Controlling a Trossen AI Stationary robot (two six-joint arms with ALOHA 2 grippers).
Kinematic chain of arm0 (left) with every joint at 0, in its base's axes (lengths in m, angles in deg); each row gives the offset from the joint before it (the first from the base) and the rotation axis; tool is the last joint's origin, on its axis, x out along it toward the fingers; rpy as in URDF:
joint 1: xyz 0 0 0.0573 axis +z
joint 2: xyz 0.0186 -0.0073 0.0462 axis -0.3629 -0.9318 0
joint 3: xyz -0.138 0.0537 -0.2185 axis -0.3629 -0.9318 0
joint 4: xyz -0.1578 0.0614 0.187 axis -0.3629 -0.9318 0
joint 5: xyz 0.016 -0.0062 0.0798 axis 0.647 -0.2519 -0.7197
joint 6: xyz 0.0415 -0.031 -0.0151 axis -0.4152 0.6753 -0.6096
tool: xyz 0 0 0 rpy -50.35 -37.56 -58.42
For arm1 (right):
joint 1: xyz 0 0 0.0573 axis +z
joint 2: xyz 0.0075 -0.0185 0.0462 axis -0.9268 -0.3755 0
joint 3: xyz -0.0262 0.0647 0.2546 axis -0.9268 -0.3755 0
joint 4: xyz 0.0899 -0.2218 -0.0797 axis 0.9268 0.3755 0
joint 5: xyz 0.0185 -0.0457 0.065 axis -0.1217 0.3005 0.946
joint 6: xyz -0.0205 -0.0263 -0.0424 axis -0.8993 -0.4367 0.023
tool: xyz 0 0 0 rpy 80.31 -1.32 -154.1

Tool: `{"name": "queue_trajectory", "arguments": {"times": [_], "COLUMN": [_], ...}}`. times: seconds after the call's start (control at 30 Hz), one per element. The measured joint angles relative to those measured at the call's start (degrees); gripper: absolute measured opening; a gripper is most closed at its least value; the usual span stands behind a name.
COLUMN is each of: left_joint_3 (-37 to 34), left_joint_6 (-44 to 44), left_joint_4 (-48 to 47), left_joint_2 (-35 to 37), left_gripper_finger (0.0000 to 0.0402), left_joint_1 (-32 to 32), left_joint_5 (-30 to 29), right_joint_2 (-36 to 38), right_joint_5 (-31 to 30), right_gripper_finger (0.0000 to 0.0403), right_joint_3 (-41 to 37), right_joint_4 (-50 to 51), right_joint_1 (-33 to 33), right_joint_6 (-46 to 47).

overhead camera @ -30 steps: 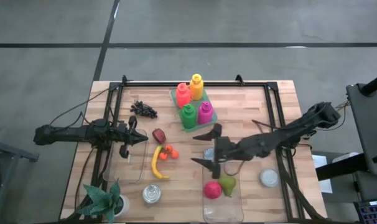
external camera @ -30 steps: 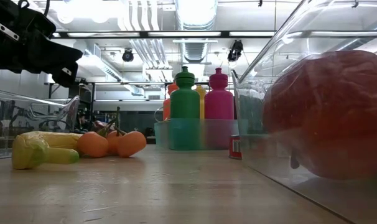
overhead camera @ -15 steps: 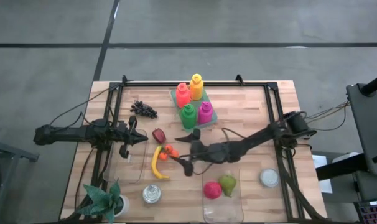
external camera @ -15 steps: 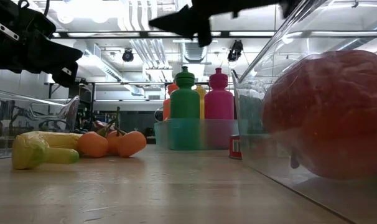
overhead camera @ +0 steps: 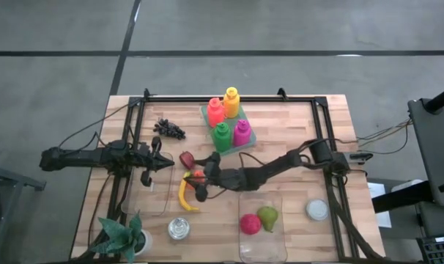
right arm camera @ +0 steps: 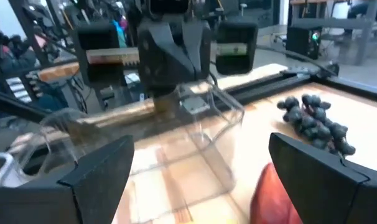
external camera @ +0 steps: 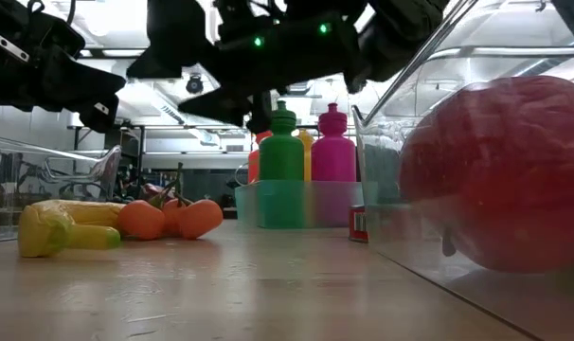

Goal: Pick & Place Food Item
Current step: Put the tangerines into the bottom transparent bin

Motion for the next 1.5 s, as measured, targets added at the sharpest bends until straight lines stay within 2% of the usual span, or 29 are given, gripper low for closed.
{"name": "queue_trajectory", "arguments": {"times": [0.3, 0.6, 0.77, 0.97, 1.1, 1.3, 1.4, 1.5], "left_joint_3": [0.0, 0.0, 0.0, 0.0, 0.0, 0.0, 0.0, 0.0], "left_joint_6": [0.0, 0.0, 0.0, 0.0, 0.0, 0.0, 0.0, 0.0], "left_joint_4": [0.0, 0.0, 0.0, 0.0, 0.0, 0.0, 0.0, 0.0], "left_joint_2": [-0.3, -0.3, -0.3, -0.3, -0.3, -0.3, -0.3, -0.3], "left_gripper_finger": [0.0001, 0.0001, 0.0001, 0.0001, 0.0001, 0.0001, 0.0001, 0.0001], "left_joint_1": [0.0, 0.0, 0.0, 0.0, 0.0, 0.0, 0.0, 0.0], "left_joint_5": [0.0, 0.0, 0.0, 0.0, 0.0, 0.0, 0.0, 0.0], "right_joint_2": [0.2, 0.3, 0.3, 0.3, 0.3, -0.6, -2.2, -3.5], "right_joint_5": [-0.4, 1.7, 6.6, 7.8, 13.9, 15.1, 16.9, 17.3], "right_gripper_finger": [0.037, 0.037, 0.037, 0.037, 0.037, 0.0368, 0.0355, 0.0326], "right_joint_3": [-3.9, -4.8, -4.8, -4.8, -4.8, -3.5, -2.3, -1.5], "right_joint_4": [3.0, 5.3, 7.6, 8.6, 10.4, 10.3, 10.3, 10.3], "right_joint_1": [-0.5, -1.1, -1.6, -2.2, -3.0, -3.8, -3.8, -3.9], "right_joint_6": [2.8, 3.1, 3.7, 3.6, 4.0, 2.3, 3.5, 4.3]}}
